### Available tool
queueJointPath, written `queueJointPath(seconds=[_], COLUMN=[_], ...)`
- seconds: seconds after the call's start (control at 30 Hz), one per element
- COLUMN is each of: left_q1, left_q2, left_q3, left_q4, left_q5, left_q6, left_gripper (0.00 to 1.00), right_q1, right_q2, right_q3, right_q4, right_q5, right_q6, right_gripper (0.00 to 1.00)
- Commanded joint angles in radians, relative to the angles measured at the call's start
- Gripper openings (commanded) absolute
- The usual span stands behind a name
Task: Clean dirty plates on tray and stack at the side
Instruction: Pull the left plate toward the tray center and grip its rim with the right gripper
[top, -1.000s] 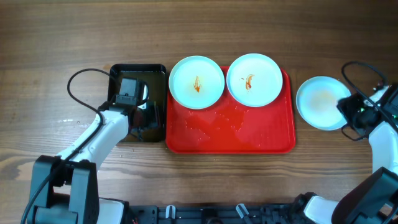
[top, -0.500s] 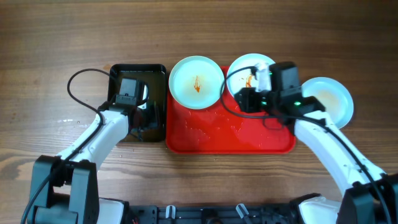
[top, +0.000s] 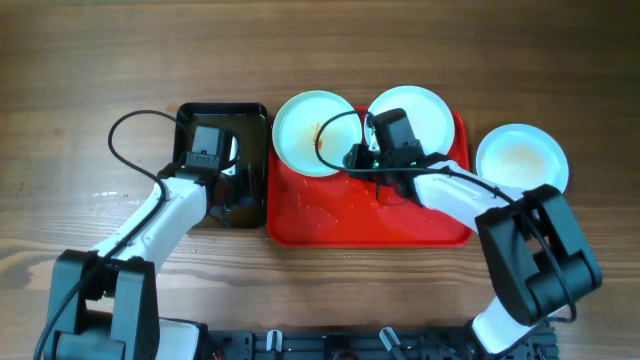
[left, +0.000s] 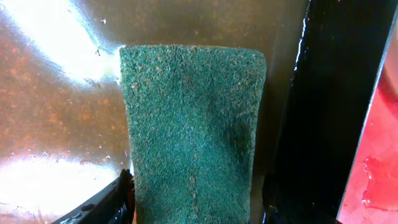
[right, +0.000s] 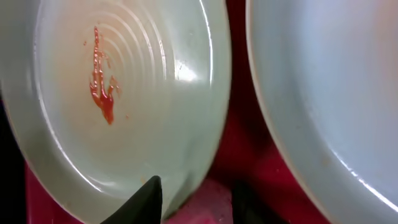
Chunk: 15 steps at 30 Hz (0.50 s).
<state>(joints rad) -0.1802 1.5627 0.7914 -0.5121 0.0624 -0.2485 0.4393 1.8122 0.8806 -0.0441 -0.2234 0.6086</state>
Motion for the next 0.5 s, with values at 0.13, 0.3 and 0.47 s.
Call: queueJointPath(seconds=[0.13, 0.3, 0.47], left_q1=[0.006, 0.006, 0.006], left_q2=[-0.014, -0.014, -0.014], left_q3=[-0.004, -0.004, -0.004], left_q4=[0.000, 0.000, 0.042], left_q5=[0.013, 0.013, 0.012], left_q6=[0.001, 0.002, 0.002], left_gripper=[0.63, 0.63, 0.66], right_q1=[0.012, 0.011, 0.011], right_q2=[-0.003, -0.138, -0.148], right_q3=[0.015, 0.015, 0.013], right_q4=[-0.129, -0.394, -0.528], right_q5=[0.022, 0.097, 0.149], right_q6=[0.019, -0.044, -0.113], right_gripper=[0.13, 0.04, 0.04])
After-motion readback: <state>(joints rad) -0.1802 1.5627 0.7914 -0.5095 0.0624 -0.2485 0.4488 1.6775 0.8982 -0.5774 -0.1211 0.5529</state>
